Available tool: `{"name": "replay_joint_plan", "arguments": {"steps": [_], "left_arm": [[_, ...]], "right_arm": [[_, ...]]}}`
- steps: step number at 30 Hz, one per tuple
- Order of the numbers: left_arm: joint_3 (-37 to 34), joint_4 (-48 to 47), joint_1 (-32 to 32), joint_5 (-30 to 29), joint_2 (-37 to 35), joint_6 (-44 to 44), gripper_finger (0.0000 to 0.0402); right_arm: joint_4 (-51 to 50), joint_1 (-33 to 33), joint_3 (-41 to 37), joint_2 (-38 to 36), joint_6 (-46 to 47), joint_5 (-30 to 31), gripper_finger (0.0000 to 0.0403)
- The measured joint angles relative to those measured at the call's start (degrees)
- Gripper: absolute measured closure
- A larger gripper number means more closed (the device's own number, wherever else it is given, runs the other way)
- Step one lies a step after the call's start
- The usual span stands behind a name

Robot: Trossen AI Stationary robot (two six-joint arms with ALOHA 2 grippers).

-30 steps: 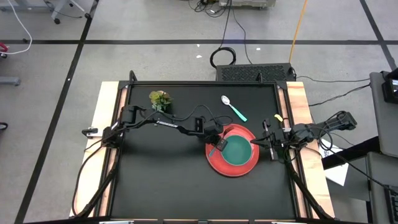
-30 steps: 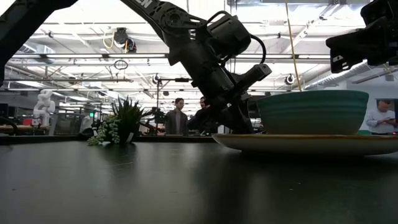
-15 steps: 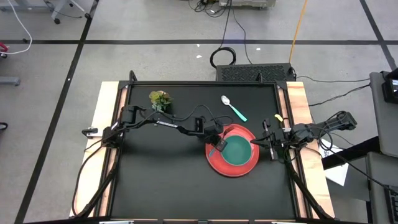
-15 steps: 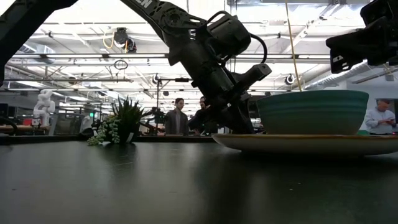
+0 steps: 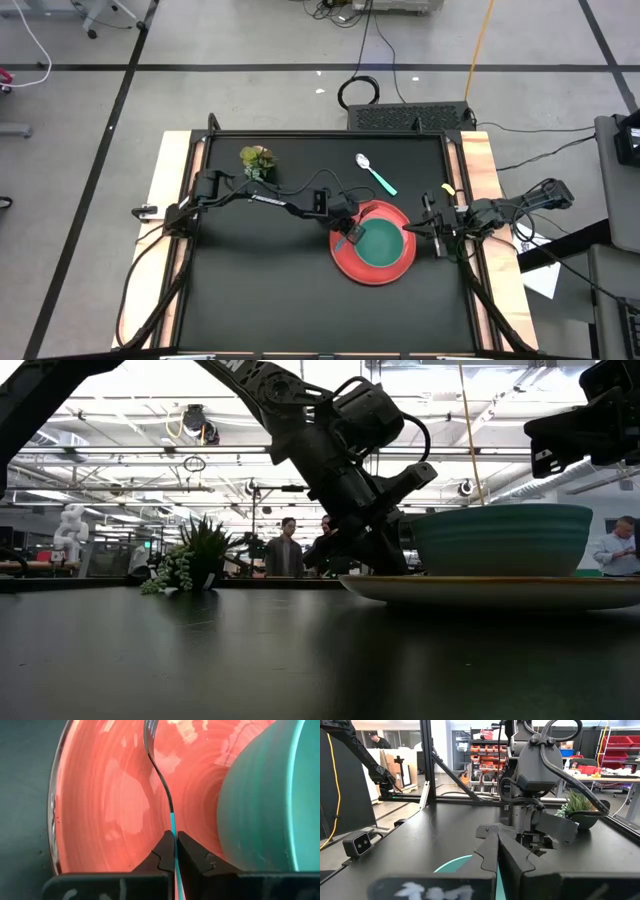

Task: Set table place
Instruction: Put the blue fork on the orange plate to the left of the green bowl

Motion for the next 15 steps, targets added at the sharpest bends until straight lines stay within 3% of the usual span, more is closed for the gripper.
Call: {"name": "replay_joint_plan", "arguments": {"steps": [15], "left_arm": [[-0.10,-0.20,-0.07,-0.70,0.20,0.96,0.0329]], "right_arm": [[0.00,0.02,0.00,0.00,0.02,0.01,0.0403]]}}
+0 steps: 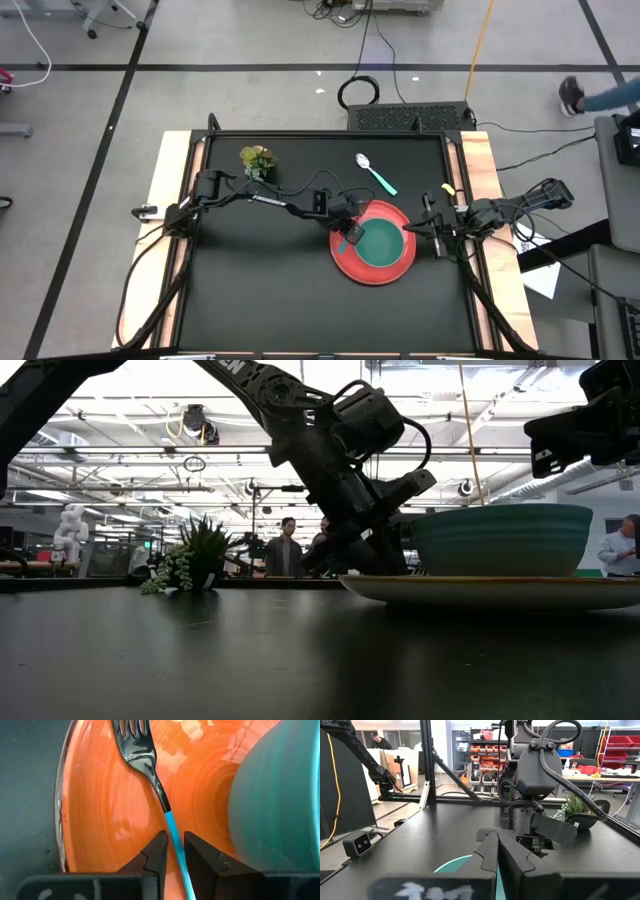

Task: Set table place
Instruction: Put the blue fork on the orange plate to the left of the green bowl, then put the blue spoon into the green bowl

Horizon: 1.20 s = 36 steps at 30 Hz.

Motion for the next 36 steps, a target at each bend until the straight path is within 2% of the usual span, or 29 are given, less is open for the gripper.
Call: {"name": "replay_joint_plan", "arguments": {"steps": [14,28,36], "left_arm": [[0.02,0.08,-0.05,0.67,0.00,1.53,0.0323],[0.07,-1.05,-0.15,3.20,-0.87,1.98,0.0229],[-0.02,-4.09,-0.09,2.01,-3.15,3.15,0.0215]], "right_arm": [[0.00,-0.02,-0.02,-0.02,0.00,0.00,0.0403],[-0.02,-0.02,-0.02,-0.02,0.02,-0.01,0.0403],[0.03,-0.02,-0.01,0.15,0.74,-0.02,0.0403]]}}
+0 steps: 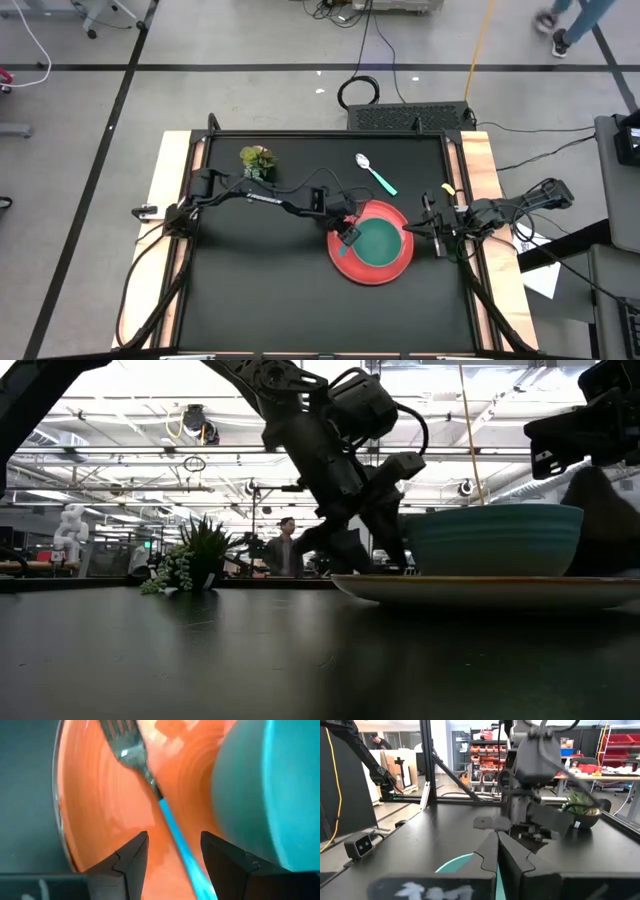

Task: Set table place
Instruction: Put the blue spoon into the green bowl

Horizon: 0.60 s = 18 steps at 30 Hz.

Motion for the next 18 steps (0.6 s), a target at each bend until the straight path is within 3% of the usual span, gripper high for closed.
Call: {"name": "replay_joint_plan", "arguments": {"steps": [13,18], "left_arm": [[0.04,-6.12,0.30,-2.09,-6.01,4.26,0.0218],[0.06,-9.12,0.44,-6.64,-9.31,7.69,0.0283]], "right_arm": [[0.17,0.02,0.01,0.20,0.12,0.00,0.0403],[0.40,0.00,0.01,0.33,0.13,0.00,0.0403]]}}
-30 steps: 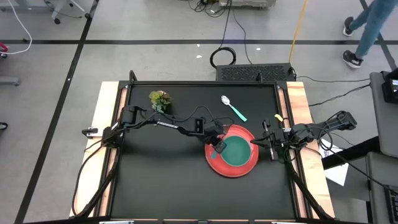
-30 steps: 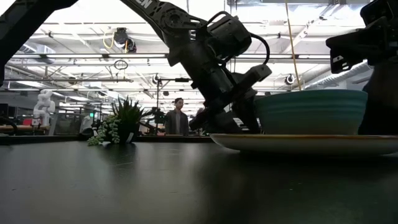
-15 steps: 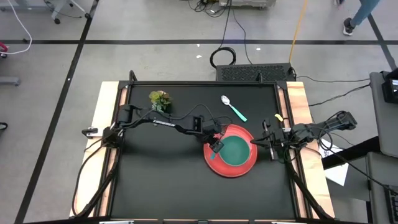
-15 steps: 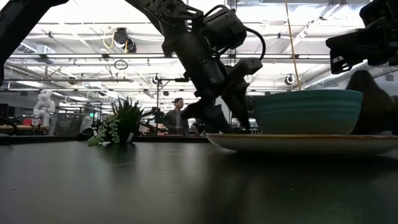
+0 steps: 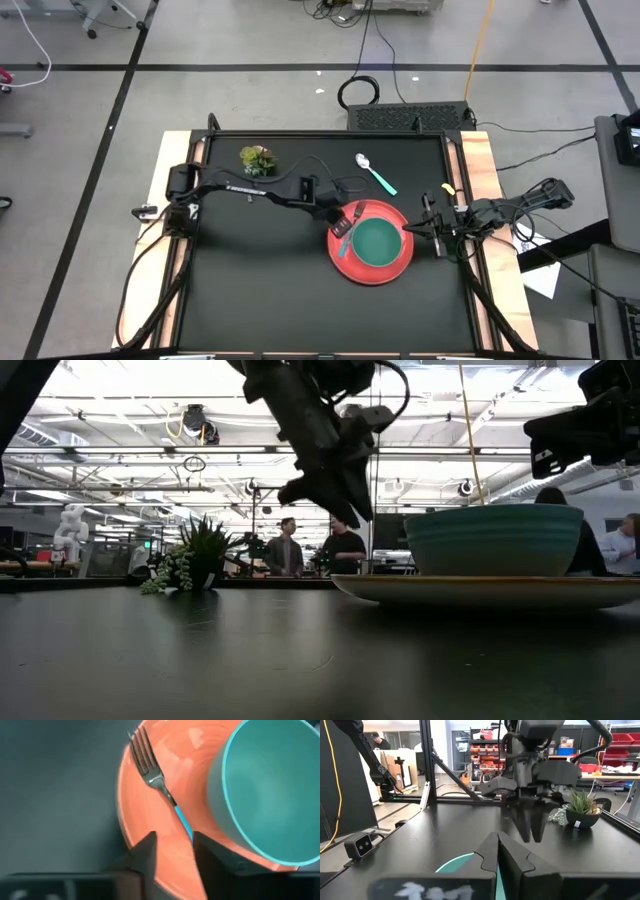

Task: Set table place
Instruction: Put the blue spoon into the green bowl

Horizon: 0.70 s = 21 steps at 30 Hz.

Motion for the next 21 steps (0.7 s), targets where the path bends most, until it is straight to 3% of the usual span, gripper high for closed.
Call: {"name": "replay_joint_plan", "arguments": {"steps": [5,13,21], "left_arm": [[0.00,0.31,-0.07,-0.94,-0.85,1.01,0.0389],[0.00,0.56,-0.07,-1.40,-0.79,3.11,0.0398],[0.04,4.66,-0.85,-2.09,-5.55,12.20,0.0399]], "right_arm": [[-0.01,0.01,0.00,-0.01,0.01,0.00,0.0403],[-0.02,0.02,-0.02,-0.02,0.01,0.00,0.0403],[-0.70,0.00,0.00,0.02,0.01,-0.02,0.0403]]}}
